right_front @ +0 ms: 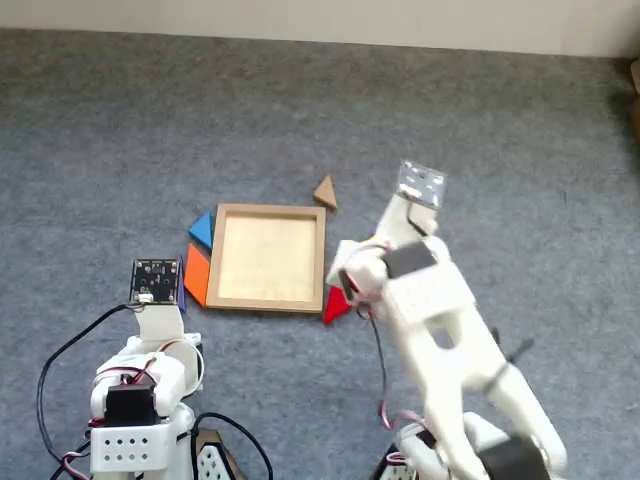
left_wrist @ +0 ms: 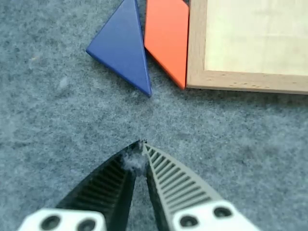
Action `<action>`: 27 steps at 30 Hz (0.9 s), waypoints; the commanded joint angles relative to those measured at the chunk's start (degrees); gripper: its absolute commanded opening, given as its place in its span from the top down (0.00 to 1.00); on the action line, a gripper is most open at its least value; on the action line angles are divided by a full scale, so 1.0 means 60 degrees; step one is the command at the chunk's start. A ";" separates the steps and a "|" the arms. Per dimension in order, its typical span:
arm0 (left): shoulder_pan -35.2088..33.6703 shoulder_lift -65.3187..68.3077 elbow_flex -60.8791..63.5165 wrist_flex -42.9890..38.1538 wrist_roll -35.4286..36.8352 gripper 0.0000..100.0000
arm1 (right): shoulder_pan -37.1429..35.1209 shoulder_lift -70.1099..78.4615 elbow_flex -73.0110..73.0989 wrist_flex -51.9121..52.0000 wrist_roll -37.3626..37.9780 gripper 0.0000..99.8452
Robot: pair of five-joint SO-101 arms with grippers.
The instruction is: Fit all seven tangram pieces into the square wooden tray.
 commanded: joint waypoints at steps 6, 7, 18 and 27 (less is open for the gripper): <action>-0.0110 -0.0447 0.0183 0.0044 -0.0044 1.00 | -0.0403 0.3509 -0.3319 0.0066 -0.1377 0.64; -0.0110 -0.0447 0.0183 0.0044 -0.0044 1.00 | -0.0403 0.3817 -0.3568 0.0066 -0.1451 0.64; -0.0110 -0.0447 0.0183 0.0044 -0.0044 1.00 | -0.0374 0.6718 -0.5692 0.0051 -0.2168 0.64; -0.0110 -0.0447 0.0183 0.0044 -0.0044 1.00 | 0.0154 0.7084 -0.6000 0.0095 -0.2696 0.64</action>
